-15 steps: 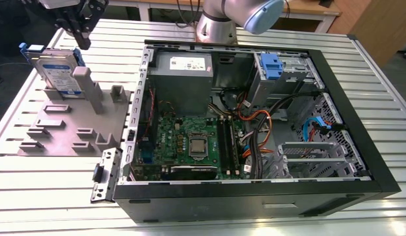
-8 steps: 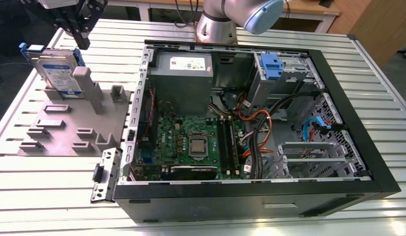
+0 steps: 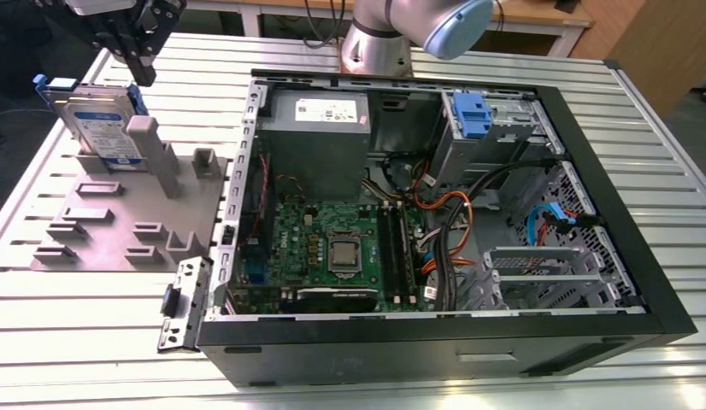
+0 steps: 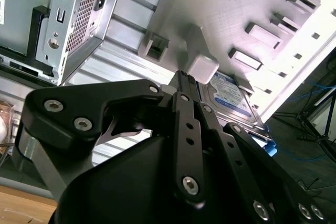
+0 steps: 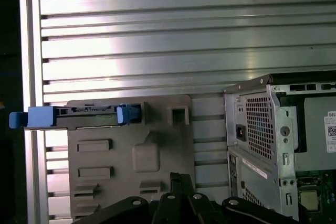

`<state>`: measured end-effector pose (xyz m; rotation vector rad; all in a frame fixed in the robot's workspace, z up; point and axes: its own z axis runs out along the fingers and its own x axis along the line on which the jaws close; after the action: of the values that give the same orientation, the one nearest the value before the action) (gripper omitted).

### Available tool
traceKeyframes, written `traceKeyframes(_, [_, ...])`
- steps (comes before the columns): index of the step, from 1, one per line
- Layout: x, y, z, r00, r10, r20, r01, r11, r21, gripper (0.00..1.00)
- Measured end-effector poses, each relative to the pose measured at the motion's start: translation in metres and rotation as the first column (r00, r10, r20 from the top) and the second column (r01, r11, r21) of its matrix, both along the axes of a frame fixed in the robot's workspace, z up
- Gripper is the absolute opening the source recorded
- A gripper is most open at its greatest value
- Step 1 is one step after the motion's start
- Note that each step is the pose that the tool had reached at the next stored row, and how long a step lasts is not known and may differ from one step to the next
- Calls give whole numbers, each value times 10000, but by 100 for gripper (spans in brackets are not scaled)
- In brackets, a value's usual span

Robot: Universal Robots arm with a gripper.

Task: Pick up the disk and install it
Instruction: 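Reach for the disk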

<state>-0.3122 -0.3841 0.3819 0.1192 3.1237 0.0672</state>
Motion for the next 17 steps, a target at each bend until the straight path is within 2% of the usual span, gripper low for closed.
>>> traceKeyframes(2, [-18,27,0,10000,1,0,-1,10000,-1,11])
traceKeyframes(5, [-53,102,-3,10000,1,0,-1,10000,0,11])
traceKeyframes(7, [-95,132,-8,10000,2,-1,-2,10000,1,11])
traceKeyframes(17, [-391,190,-31,10000,-6,-16,6,10000,0,11])
